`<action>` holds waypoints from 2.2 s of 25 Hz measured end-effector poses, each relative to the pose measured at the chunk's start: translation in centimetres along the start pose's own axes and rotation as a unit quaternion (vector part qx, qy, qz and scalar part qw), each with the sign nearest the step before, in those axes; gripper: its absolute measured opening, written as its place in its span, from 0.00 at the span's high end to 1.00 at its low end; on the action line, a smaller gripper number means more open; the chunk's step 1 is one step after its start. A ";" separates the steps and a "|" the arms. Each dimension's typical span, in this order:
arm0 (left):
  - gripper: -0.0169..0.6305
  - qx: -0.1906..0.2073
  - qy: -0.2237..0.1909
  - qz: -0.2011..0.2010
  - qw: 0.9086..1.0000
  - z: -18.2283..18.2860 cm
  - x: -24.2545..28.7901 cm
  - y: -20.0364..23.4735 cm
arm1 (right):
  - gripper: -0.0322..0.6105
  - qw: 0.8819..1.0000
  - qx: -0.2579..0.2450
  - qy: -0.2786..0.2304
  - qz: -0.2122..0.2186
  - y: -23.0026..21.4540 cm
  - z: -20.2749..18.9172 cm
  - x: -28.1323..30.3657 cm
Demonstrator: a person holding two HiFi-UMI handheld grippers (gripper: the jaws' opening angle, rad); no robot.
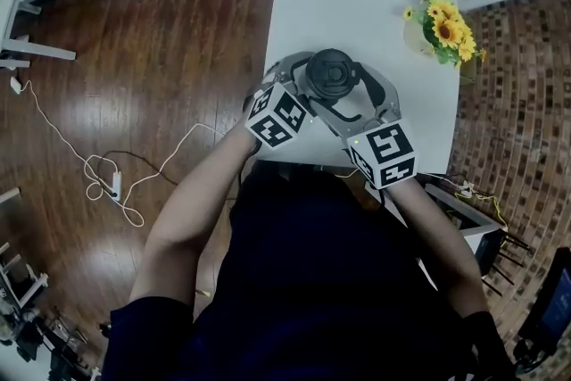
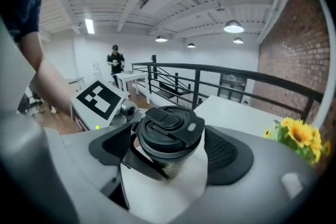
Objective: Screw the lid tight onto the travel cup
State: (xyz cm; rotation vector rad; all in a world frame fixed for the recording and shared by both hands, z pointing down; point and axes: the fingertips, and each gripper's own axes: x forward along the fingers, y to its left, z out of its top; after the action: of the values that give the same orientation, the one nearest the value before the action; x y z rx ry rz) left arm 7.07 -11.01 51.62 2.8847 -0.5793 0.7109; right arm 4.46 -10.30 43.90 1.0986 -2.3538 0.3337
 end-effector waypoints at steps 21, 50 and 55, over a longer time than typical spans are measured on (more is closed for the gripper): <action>0.36 0.001 0.000 -0.008 1.000 -0.1 0.0 -0.1 | 0.28 1.000 -0.013 0.012 -0.011 0.2 0.7 0.9; 0.36 -0.014 0.011 0.031 0.999 -0.7 0.4 0.4 | 0.32 0.991 0.088 0.004 -0.102 -0.9 -0.3 1.1; 0.34 -0.077 -0.003 0.050 0.996 -1.1 -2.7 -0.7 | 0.31 0.996 0.018 -0.046 -0.069 -0.3 1.1 -1.1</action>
State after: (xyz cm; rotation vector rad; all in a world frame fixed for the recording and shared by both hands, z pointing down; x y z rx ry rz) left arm 4.70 -9.22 51.29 2.7328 -0.7494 0.6402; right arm 4.85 -10.25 42.35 1.3120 -2.3440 0.2806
